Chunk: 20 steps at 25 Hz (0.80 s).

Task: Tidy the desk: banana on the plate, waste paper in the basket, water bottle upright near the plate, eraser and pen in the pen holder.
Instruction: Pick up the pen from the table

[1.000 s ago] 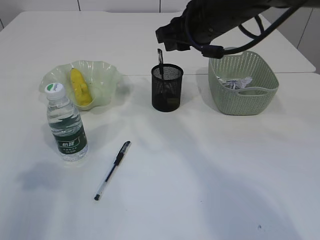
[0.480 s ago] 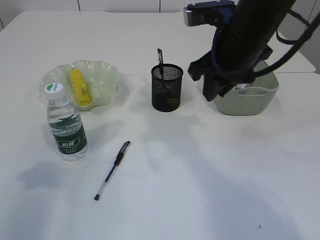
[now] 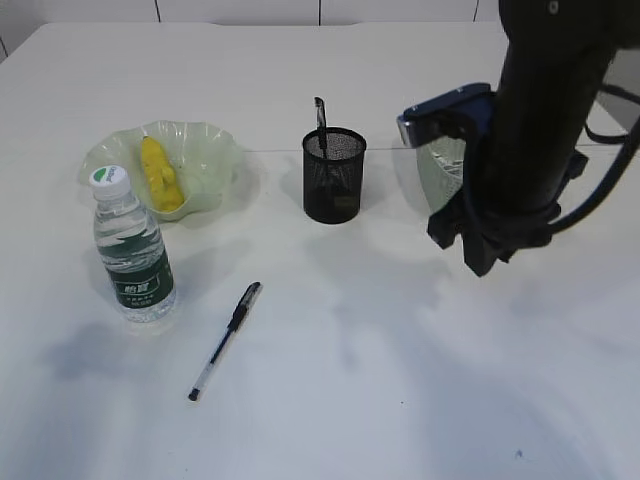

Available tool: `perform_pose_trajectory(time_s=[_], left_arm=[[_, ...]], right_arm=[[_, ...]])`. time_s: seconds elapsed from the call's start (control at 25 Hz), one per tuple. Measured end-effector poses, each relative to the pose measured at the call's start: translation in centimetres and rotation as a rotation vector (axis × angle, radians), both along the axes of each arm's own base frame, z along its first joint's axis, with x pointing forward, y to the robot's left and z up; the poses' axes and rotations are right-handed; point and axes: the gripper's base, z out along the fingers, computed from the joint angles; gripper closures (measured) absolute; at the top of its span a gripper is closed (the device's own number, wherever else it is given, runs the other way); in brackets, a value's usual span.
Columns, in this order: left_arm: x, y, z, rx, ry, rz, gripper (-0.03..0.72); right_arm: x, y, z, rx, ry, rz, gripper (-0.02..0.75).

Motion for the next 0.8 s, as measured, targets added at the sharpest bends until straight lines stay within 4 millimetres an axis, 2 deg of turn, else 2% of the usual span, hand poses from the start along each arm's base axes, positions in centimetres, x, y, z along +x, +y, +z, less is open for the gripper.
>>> perform_pose_trajectory(time_s=[0.16,0.4,0.68,0.8], left_arm=[[-0.1,0.0,0.0,0.002,0.0,-0.01,0.221],[-0.5,-0.8,0.3,0.004,-0.011,-0.049,0.221],[0.1,-4.8,2.8,-0.017,-0.093,-0.224,0.228],[1.0,-6.8,3.3,-0.034,-0.104,-0.294,0.278]], right_arm=[[-1.4,-1.7,-1.2,0.032,0.017,-0.049,0.509],[-2.8,-5.1,0.9,0.075,-0.046,-0.145,0.509],[-3.0,-5.7,1.7,0.089,-0.074,-0.164,0.509],[-3.0,-5.7,1.7,0.091,-0.072,-0.165,0.509]])
